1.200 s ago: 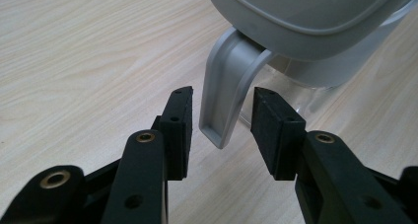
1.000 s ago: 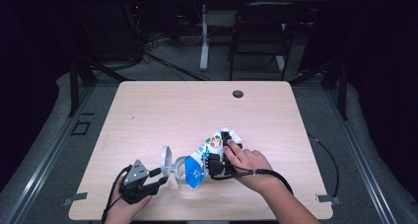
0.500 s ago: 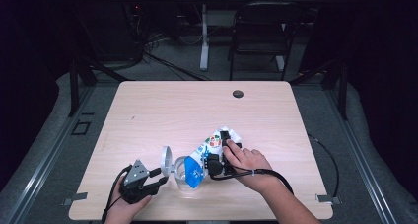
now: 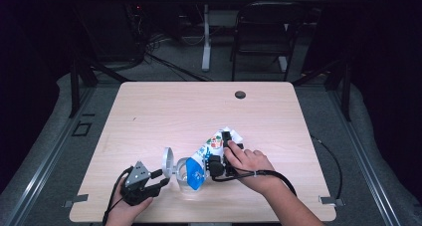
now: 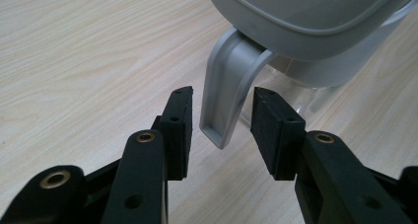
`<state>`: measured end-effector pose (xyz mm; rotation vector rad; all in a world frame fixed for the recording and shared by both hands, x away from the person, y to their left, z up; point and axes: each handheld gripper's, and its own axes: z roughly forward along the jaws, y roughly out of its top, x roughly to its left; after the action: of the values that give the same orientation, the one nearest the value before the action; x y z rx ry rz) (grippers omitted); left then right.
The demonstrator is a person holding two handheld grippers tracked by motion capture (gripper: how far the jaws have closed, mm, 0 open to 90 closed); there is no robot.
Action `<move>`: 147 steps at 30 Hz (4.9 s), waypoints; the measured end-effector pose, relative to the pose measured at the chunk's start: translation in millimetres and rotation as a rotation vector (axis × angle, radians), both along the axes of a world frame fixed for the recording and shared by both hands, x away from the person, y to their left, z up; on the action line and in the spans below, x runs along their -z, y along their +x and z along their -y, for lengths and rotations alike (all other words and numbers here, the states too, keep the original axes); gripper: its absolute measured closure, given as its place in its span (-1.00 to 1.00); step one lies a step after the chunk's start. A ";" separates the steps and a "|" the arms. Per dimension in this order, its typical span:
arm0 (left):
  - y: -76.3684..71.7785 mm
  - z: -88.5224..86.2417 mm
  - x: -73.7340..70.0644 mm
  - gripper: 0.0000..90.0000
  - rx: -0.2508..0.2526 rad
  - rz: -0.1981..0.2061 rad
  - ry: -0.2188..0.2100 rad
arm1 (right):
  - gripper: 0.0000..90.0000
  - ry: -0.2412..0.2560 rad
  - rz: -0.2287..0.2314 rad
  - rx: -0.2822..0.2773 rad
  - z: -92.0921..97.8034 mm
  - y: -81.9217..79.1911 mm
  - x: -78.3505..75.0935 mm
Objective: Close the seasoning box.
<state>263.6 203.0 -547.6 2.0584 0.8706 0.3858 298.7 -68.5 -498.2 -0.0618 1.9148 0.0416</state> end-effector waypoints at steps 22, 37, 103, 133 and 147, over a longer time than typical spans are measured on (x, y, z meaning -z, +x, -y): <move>0.1 0.5 0.4 0.35 0.001 -0.001 0.001 | 0.16 -0.024 0.015 -0.011 -3.5 -0.3 -1.1; 0.1 0.5 0.3 0.35 0.001 0.000 0.001 | 0.16 -0.026 0.018 -0.018 -3.7 -0.1 -1.4; 0.2 0.2 0.3 0.35 0.002 0.001 0.003 | 0.17 -0.051 0.036 -0.031 -4.8 -1.4 -3.0; 0.2 0.2 0.1 0.35 0.002 0.002 0.002 | 0.18 -0.061 0.041 -0.031 -5.6 -2.2 -4.1; 0.3 0.1 0.2 0.35 0.001 0.002 0.003 | 0.18 -0.066 0.040 -0.034 -5.7 -1.9 -4.7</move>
<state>263.9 202.9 -547.9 2.0608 0.8678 0.3886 296.8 -62.9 -493.5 -0.1393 1.8753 0.0000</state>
